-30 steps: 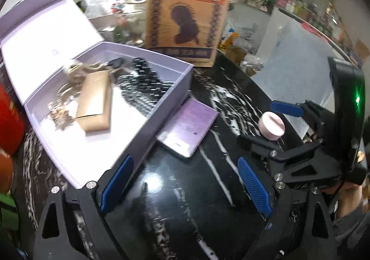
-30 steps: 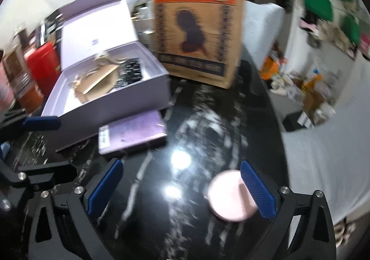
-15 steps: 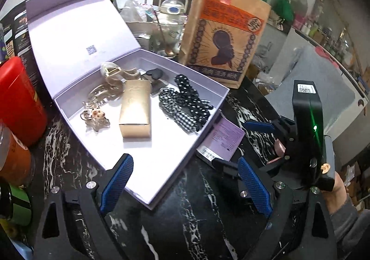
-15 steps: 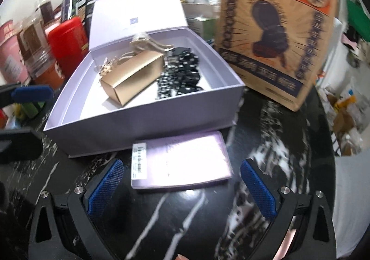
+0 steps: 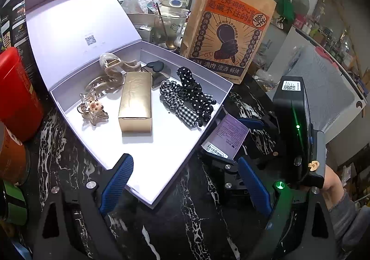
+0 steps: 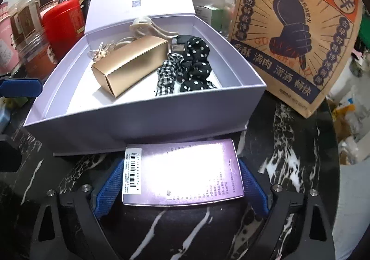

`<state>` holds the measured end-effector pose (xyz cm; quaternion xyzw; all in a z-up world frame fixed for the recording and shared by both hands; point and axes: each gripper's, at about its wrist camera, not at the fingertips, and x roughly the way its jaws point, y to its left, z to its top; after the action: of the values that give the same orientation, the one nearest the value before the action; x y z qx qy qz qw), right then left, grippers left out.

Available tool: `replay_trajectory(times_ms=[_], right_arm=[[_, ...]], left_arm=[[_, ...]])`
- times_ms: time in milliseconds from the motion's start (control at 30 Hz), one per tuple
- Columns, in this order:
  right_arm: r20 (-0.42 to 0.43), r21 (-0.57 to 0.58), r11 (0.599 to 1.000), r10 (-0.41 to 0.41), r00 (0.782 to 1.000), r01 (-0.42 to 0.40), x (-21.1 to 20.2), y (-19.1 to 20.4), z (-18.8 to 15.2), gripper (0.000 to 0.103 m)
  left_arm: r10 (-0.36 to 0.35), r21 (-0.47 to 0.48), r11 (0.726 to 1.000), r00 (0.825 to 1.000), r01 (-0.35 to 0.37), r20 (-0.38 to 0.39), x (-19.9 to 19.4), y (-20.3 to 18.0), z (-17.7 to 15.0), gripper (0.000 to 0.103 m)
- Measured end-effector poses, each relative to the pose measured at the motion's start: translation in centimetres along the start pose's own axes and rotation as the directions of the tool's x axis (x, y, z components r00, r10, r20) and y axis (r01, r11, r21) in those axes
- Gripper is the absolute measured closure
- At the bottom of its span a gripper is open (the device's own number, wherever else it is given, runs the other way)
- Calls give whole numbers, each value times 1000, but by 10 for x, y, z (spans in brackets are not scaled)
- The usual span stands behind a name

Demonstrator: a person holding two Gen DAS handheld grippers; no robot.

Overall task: Organize rigid objects
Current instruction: 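Grasp the purple card with the right tool while the left tool holds the compact, then lift and carry the compact and purple card with both tools toward the lavender box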

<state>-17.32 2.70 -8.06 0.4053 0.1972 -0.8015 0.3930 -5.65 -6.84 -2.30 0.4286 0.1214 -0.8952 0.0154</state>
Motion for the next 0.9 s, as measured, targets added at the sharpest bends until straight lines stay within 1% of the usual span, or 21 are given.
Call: replay_trajectory(times_ms=[67,167,300,400,467,533,667,900], right_arm=[[1,20,1000,14,1000,-14,-4,-2,-4,9],[27,47,999,10,1000,-11,-17,-4,-10,9],[64,87,996,-26,998,20,-46,-13,-23,9],[75,121,991,-74,994,64,-72,-20,-35,9],[72,148,984,-108,992,96,-89,-33,-46,9],[64,172,977,-136,989,124,-98,-39,-51,9],[47,213,961,-190,981,176,-121,-49,-74,9],[14,306,926,-234,972,219,-144,-64,-114,9]], left_arm=[[-3,5,1000,1000,3,0,0,-2,0,10],[-13,16,1000,1000,13,2,-1,-7,1,10],[-31,46,998,999,30,9,-1,-21,2,10],[-59,72,996,998,58,11,2,-37,3,10],[-75,92,993,997,74,10,4,-48,3,10],[-97,116,989,995,96,7,9,-61,4,10],[-137,159,978,991,136,-4,21,-86,4,10],[-204,224,950,976,216,-72,54,-125,4,10]])
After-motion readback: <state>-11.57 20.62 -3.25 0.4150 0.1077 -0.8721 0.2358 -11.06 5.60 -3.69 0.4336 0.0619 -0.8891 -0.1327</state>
